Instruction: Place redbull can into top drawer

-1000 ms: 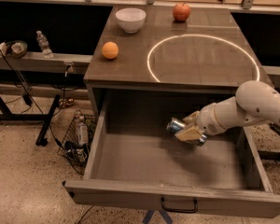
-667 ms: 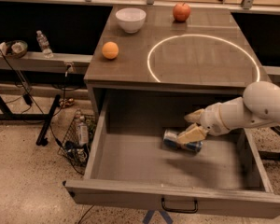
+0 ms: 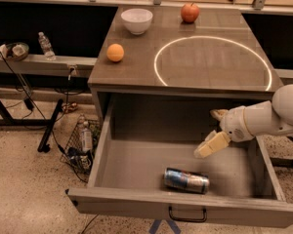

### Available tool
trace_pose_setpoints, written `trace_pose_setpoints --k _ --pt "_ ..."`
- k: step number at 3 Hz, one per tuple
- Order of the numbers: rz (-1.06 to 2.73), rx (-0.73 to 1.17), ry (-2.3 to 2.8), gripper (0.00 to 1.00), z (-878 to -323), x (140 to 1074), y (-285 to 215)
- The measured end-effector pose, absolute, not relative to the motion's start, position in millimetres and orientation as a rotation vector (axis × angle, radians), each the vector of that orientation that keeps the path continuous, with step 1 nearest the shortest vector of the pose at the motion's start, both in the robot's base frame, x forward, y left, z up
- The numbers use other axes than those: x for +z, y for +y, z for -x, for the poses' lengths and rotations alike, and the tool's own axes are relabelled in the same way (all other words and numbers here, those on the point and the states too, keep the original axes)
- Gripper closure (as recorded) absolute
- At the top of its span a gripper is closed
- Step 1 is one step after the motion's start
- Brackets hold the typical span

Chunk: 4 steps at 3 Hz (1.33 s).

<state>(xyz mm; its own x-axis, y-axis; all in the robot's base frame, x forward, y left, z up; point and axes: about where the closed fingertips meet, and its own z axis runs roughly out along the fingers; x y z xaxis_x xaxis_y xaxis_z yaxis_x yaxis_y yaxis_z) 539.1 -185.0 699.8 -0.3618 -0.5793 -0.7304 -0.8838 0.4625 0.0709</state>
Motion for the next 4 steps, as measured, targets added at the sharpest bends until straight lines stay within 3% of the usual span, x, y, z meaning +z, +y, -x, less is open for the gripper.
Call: trace_pose_setpoints --k 1,2,4 --pt "1.165 0.593 2.091 0.00 -538 722 -215" --pt "1.108 0.514 2.103 0.00 -543 784 -277" --pt "1.089 0.463 2.121 0.40 -542 814 -303"
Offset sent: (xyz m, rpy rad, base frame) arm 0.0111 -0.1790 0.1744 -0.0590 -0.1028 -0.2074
